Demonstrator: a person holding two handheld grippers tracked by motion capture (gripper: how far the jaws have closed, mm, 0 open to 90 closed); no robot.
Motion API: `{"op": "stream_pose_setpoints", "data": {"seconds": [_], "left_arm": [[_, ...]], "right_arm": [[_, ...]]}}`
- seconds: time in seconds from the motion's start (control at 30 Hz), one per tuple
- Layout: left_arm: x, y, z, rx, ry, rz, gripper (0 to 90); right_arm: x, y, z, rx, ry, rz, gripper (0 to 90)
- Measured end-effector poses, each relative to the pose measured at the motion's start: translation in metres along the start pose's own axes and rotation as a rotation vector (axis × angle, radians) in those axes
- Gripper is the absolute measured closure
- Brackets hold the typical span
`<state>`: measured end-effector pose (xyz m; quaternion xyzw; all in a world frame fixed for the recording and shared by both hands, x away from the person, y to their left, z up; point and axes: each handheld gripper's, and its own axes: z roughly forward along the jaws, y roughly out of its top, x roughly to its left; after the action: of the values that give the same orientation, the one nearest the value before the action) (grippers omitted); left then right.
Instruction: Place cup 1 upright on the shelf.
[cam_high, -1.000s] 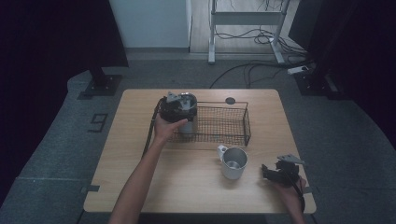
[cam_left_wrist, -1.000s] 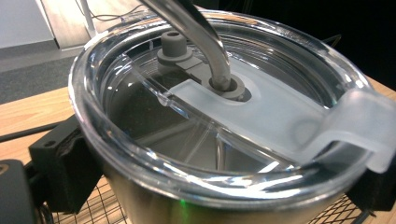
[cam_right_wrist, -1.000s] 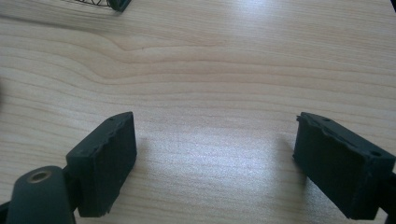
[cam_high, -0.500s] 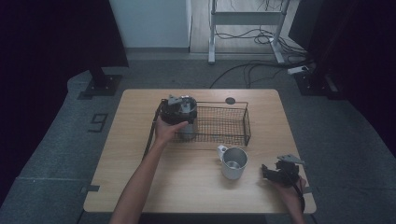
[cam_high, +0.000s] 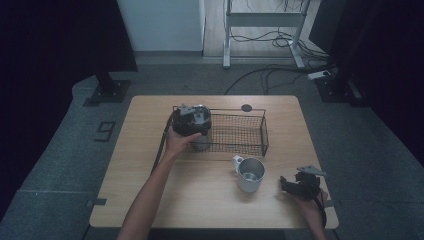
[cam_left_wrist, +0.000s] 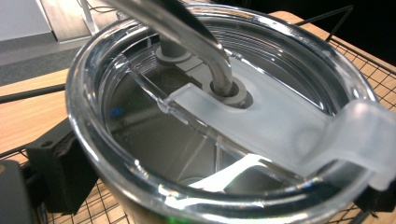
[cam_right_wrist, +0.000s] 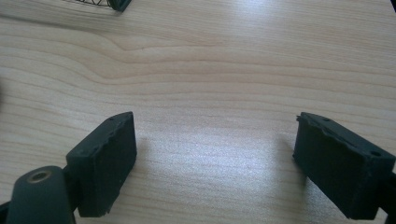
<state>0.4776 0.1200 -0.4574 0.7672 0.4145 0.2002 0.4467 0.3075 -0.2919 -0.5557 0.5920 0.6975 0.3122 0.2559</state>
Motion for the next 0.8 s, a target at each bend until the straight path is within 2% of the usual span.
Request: {"op": "stream_pose_setpoints", "data": {"seconds": [0.23,0.3,0.47,0.6,0.8], "left_arm": [[0.002,-0.001,-0.002,-0.004,-0.013,-0.01,2.9],[0.003,0.0,-0.002,-0.009,-0.029,-0.025,1.9],[0.003,0.003,-0.009,-0.042,-0.039,-0.04,0.0],[0.003,0.004,-0.014,-0.051,-0.041,-0.045,0.0],[0.001,0.002,-0.023,-0.066,-0.046,-0.02,0.0]], "right_arm": [[0.0,0.0,0.0,0.0,0.0,0.0,12.8],[0.0,0.0,0.0,0.0,0.0,0.0,12.8],[0.0,0.0,0.0,0.0,0.0,0.0,12.8],[0.0,0.0,0.0,0.0,0.0,0.0,12.8],[0.0,0.0,0.0,0.0,0.0,0.0,12.8]]}}
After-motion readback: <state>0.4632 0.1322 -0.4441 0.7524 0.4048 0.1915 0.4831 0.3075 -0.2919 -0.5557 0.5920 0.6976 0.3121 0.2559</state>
